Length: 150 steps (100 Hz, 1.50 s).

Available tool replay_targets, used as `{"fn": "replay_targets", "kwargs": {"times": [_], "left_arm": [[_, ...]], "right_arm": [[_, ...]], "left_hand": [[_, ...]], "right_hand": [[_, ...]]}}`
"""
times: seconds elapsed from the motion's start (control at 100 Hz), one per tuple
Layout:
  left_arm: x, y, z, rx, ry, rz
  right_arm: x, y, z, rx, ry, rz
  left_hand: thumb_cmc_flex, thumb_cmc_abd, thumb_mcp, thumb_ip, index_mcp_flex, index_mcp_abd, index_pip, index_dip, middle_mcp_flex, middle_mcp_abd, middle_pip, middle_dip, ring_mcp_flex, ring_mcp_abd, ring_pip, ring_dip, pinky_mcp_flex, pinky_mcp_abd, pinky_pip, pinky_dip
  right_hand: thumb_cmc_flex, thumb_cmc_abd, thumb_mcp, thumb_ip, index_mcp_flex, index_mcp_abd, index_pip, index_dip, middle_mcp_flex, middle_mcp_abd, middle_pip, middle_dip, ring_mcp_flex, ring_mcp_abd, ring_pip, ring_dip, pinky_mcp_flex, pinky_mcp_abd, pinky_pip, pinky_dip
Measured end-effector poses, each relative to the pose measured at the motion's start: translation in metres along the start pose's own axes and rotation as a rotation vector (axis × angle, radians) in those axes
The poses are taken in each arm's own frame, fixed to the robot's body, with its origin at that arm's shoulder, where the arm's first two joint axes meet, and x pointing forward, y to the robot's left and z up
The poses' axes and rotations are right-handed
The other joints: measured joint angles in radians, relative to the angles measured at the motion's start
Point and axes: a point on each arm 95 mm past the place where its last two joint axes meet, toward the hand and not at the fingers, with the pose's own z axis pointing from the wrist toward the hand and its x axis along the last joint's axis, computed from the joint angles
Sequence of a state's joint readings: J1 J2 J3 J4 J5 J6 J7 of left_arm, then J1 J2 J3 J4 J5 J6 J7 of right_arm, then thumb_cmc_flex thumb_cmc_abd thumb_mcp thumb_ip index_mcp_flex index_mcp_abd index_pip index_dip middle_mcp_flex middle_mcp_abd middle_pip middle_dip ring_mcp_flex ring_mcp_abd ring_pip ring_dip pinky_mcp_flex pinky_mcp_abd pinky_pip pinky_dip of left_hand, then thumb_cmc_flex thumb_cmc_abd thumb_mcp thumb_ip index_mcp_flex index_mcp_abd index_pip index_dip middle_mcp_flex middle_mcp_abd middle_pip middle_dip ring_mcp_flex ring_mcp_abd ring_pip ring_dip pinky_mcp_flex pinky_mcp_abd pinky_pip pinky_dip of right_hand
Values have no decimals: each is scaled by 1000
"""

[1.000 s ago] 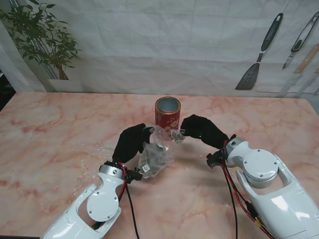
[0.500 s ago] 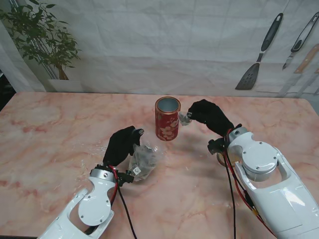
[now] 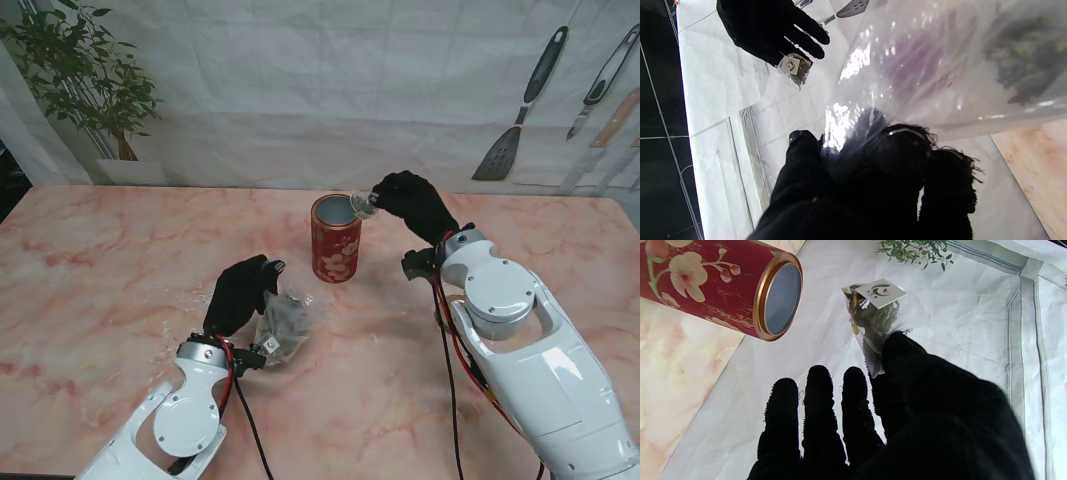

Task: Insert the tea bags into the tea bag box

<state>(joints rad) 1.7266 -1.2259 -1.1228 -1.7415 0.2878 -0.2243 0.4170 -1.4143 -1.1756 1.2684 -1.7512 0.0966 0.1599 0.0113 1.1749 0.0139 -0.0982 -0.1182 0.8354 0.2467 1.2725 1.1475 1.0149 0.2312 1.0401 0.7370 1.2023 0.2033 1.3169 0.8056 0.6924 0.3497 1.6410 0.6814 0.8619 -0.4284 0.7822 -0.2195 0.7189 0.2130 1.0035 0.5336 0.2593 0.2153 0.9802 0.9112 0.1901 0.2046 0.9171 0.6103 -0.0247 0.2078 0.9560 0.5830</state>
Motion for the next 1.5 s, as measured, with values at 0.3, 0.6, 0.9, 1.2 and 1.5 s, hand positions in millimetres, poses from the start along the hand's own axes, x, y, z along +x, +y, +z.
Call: {"fn": "replay_targets", "kwargs": {"times": [0.3,0.6,0.9,1.2,1.5], "left_arm": [[0,0,0,-1,1,1],[0,0,0,-6,0,3],[-1,0,0,-9,-2,3],[-1,0,0,-11,-2,1],[-1,1,1,-18,-1,0]], "right_arm": [[2,-5,22,-42,-39,2],[-3,-12,41,-46,-91,-11],[-10,-23,57,-47,-145,-107],[-16,-34,68,-43,-191,-202],[-20,-41,77,-81,-237,-213]], "left_hand": [[0,0,0,0,0,0,0,0,0,0,0,0,0,3,0,0,0,1,0,0],[0,0,0,0,0,0,0,0,0,0,0,0,0,5,0,-1,0,2,0,0],[0,0,0,0,0,0,0,0,0,0,0,0,0,6,-1,-1,0,3,0,0],[0,0,0,0,0,0,0,0,0,0,0,0,0,6,-1,-1,0,3,0,0],[0,0,0,0,0,0,0,0,1,0,0,0,0,6,-1,-1,0,3,0,0]], "right_hand": [[0,0,0,0,0,-5,-1,-1,11,-8,0,1,17,-1,2,0,10,0,0,7],[-1,-1,0,0,0,-6,-1,-12,23,-9,0,2,17,-1,8,1,13,0,0,12],[-1,-1,0,0,1,-9,-2,-26,24,-10,0,13,18,-1,12,5,21,0,0,13],[-16,-15,1,0,13,-34,0,-59,38,-12,9,13,30,-1,22,11,33,0,0,13],[-42,-50,38,0,39,-43,28,-121,61,-15,31,13,51,-2,36,13,40,0,1,13]]}}
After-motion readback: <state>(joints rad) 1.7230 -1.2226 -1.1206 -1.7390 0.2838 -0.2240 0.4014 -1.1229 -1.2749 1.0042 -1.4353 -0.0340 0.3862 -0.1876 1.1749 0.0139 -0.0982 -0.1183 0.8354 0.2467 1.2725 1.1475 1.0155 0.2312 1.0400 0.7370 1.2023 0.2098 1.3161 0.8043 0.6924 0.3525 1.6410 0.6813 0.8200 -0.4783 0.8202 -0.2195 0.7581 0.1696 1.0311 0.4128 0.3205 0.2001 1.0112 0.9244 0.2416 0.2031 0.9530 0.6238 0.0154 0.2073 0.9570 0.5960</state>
